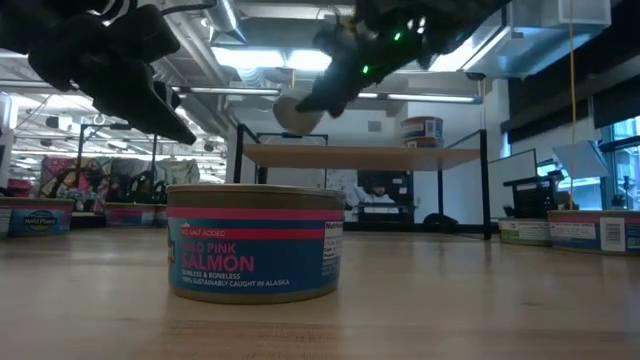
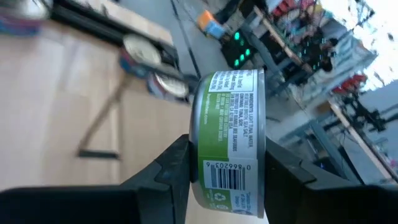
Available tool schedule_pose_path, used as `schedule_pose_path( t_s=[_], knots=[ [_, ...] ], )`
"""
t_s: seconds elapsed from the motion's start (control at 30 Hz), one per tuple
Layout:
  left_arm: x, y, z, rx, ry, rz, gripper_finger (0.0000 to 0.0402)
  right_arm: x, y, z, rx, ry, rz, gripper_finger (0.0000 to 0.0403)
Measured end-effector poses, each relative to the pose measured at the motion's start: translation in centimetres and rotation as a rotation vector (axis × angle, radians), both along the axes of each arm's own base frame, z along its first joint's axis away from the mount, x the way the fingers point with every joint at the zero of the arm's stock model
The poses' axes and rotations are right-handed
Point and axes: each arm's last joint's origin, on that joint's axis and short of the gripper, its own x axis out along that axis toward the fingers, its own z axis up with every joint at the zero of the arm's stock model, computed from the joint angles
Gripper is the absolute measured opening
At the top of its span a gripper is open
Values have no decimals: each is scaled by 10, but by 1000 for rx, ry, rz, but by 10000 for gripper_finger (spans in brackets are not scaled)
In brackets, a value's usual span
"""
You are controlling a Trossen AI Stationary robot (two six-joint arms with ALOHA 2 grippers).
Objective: Stack canned seafood by type on shelf
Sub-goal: Put the green white tuna can on the shelf
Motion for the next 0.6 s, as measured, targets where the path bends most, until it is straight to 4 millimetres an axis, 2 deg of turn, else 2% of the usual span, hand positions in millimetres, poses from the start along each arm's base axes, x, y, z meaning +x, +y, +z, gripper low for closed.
schedule_pose_path(
  t_s=[0.17,0.3,0.47,0.6],
  knots=[
    [0,0,0,26,4,-19,123,10,-33,-13,10,6,-44,144],
    [0,0,0,40,3,-30,123,15,-51,-23,15,20,-81,156],
    [0,0,0,42,8,-30,123,14,-59,-24,15,20,-101,155],
    [0,0,0,47,9,-34,123,14,-58,-22,24,-7,-97,181]
  ],
)
